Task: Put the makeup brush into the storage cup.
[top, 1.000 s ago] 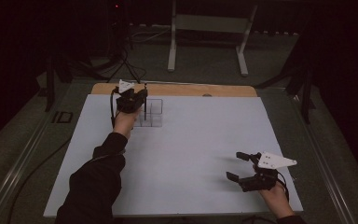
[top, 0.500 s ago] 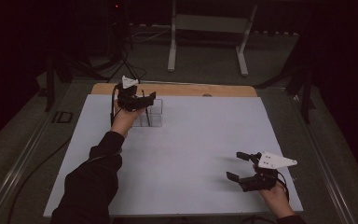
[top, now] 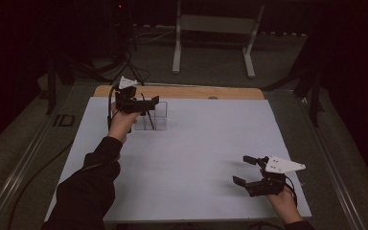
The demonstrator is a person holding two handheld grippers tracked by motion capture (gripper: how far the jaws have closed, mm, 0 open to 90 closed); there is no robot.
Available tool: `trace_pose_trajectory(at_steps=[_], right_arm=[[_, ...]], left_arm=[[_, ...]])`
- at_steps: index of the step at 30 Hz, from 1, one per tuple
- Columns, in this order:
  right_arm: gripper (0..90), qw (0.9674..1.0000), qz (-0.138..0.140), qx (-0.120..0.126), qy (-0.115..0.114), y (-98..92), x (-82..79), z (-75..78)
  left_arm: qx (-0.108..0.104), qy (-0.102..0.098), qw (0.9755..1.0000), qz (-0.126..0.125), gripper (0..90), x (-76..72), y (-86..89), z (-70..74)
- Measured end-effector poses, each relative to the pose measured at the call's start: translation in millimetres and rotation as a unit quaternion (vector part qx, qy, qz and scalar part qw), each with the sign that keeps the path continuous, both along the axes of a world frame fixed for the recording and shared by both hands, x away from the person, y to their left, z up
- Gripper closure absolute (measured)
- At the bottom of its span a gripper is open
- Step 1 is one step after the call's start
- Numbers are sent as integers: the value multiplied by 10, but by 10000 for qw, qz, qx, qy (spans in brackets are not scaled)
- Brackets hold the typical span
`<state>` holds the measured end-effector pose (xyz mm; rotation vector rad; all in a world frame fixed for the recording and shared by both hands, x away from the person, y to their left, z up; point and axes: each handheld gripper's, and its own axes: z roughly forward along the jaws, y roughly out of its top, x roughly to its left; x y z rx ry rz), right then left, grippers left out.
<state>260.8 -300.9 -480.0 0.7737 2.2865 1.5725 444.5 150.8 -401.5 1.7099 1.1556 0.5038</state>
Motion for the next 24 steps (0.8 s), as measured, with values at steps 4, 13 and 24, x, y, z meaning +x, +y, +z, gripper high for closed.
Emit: trace_pose_trajectory(at_steps=[4,13,24], right_arm=[[131,10000,5,5,-1,2,2,-2],[131,10000,-2,2,1,1,0,1],[131,10000,-2,-6,31,4,5,-4]], left_arm=[[-256,-102,9992,-284,4,-79,84,-1],[-305,-229,9973,-629,4,-275,266,18],[-343,-202,9902,-1340,13,-606,334,-95]])
